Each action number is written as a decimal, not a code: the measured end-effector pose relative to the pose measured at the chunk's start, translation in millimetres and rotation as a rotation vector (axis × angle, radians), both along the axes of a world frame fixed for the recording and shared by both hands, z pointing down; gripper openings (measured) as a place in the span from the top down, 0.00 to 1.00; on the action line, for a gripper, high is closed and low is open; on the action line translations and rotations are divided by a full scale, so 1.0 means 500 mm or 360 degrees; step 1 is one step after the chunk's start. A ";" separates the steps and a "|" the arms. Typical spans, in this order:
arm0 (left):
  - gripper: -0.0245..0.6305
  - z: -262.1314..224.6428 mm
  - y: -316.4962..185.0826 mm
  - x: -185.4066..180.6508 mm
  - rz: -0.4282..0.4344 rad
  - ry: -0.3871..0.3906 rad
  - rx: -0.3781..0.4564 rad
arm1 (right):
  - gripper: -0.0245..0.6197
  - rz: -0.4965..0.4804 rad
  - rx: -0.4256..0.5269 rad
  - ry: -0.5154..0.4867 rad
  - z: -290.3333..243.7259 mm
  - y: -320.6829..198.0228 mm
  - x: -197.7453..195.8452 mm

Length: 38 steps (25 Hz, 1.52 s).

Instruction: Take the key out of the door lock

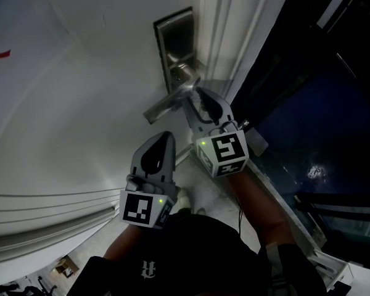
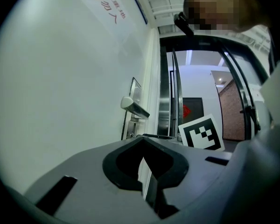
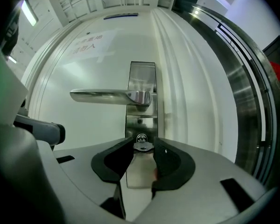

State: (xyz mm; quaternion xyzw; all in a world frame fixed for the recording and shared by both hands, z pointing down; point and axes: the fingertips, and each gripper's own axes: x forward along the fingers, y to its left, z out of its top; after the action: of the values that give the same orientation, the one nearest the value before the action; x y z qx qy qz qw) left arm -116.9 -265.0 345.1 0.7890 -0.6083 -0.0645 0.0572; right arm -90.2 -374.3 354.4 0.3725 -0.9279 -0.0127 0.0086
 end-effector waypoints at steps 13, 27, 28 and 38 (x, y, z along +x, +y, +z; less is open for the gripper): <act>0.95 -0.012 0.029 0.045 0.0022 -0.0011 0.0022 | 0.75 0.0005 0.0005 -0.0070 -0.021 0.045 0.067; 0.95 -0.045 0.116 0.122 0.0061 -0.0026 0.0097 | 0.75 -0.0076 0.0094 -0.0169 -0.092 0.210 0.167; 0.95 -0.054 0.123 0.128 0.0067 -0.0018 0.0140 | 0.75 -0.0079 0.0095 -0.0169 -0.095 0.222 0.175; 0.95 -0.068 0.182 0.181 0.0097 -0.0038 0.0155 | 0.75 -0.0074 0.0102 -0.0159 -0.108 0.328 0.250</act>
State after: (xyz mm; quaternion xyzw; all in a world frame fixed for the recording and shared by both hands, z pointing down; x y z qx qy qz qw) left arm -26.2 -173.7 311.0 0.8097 -0.5808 -0.0828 0.0135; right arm 34.7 -210.1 300.4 0.3512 -0.9347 -0.0239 -0.0498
